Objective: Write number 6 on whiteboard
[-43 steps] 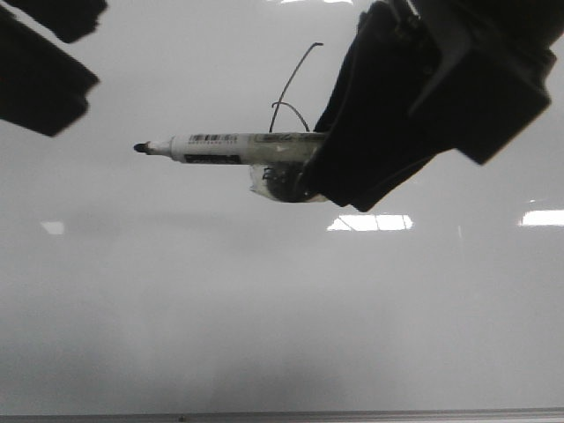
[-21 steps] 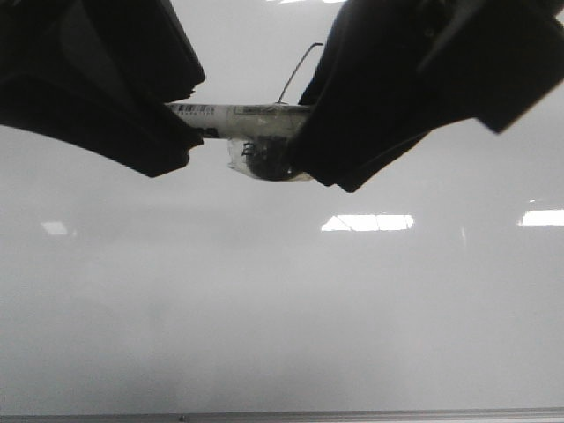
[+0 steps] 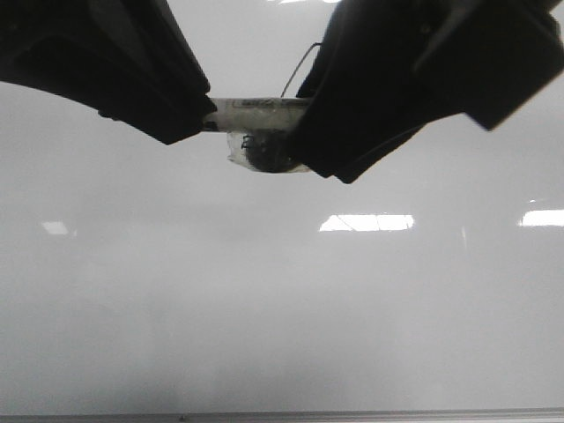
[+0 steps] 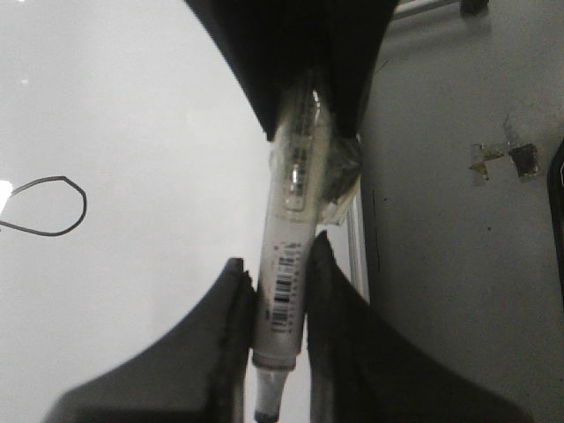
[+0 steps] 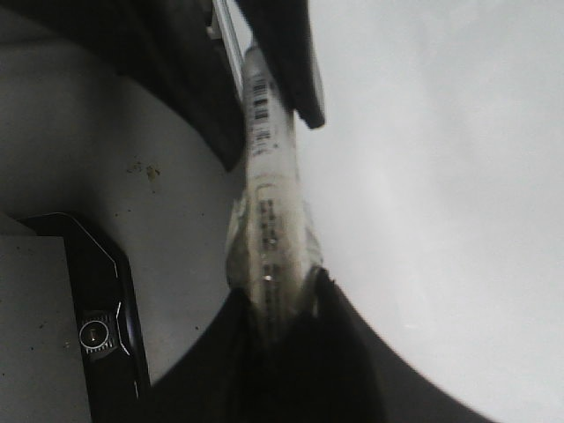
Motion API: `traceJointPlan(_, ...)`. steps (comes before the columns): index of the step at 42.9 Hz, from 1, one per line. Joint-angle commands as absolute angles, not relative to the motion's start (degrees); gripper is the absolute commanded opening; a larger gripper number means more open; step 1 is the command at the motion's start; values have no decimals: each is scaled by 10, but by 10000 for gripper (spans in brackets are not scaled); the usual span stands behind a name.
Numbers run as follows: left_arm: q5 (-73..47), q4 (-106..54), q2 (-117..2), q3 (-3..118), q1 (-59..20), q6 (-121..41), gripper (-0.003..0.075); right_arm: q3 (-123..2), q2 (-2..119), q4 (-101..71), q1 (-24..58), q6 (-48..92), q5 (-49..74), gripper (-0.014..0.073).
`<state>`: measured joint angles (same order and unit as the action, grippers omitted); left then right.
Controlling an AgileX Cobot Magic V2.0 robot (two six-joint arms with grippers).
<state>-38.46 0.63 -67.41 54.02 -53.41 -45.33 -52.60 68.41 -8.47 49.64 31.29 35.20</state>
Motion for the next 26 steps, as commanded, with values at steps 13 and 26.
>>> traceJointPlan(13,-344,-3,-663,560,-537,-444,-20,-542,668,-93,496,314,269,111)
traceJointPlan(26,-340,0,-663,560,-537,-444,-20,-542,668,-93,496,314,250,488)
